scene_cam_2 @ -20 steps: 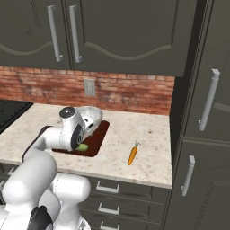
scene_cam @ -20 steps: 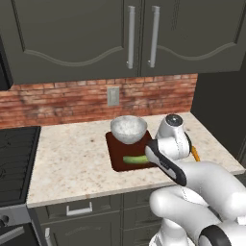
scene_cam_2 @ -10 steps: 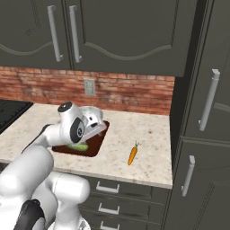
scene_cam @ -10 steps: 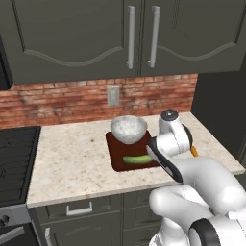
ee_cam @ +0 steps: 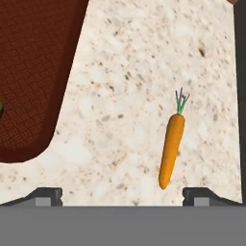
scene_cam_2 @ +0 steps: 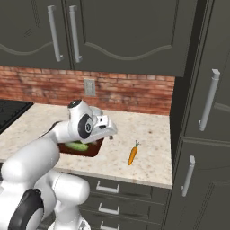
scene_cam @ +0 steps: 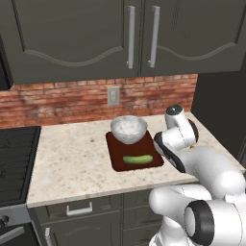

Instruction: Place the two vegetables and bowl onto the tray for setting up a vegetable dip station.

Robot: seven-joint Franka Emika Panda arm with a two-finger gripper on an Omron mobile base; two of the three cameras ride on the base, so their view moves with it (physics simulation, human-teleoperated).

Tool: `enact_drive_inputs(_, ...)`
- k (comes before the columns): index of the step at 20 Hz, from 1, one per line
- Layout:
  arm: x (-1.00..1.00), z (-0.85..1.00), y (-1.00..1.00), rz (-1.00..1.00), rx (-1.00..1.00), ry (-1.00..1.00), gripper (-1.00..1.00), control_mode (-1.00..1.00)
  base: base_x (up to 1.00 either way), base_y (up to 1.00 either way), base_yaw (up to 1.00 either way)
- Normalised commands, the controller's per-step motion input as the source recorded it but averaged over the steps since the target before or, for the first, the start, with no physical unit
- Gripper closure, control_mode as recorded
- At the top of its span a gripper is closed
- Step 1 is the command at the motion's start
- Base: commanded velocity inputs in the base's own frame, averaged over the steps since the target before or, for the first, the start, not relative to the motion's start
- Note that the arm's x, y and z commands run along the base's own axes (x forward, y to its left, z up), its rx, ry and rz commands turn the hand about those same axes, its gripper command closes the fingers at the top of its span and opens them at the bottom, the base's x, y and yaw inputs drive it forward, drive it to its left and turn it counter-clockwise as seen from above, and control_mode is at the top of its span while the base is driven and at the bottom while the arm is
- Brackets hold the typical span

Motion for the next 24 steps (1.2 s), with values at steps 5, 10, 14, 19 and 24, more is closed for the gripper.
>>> enact_drive_inputs(5,-0.01,0.00,-0.53,-0.06,0.16,0.00,-1.00,-1.00,0.00,0.00,0.00)
enact_drive_inputs(10,-0.02,-0.02,-0.41,-0.02,0.08,-0.01,-1.00,-1.00,0.00,0.00,0.00)
enact_drive_inputs(14,0.00,0.00,-0.21,-0.03,0.00,0.00,-1.00,-1.00,0.00,0.00,0.00)
enact_drive_inputs(19,0.03,-0.02,-0.42,-0.05,0.04,0.00,-1.00,-1.00,0.00,0.00,0.00)
enact_drive_inputs(24,0.08,-0.12,-0.43,-0.04,0.08,0.00,-1.00,-1.00,0.00,0.00,0.00)
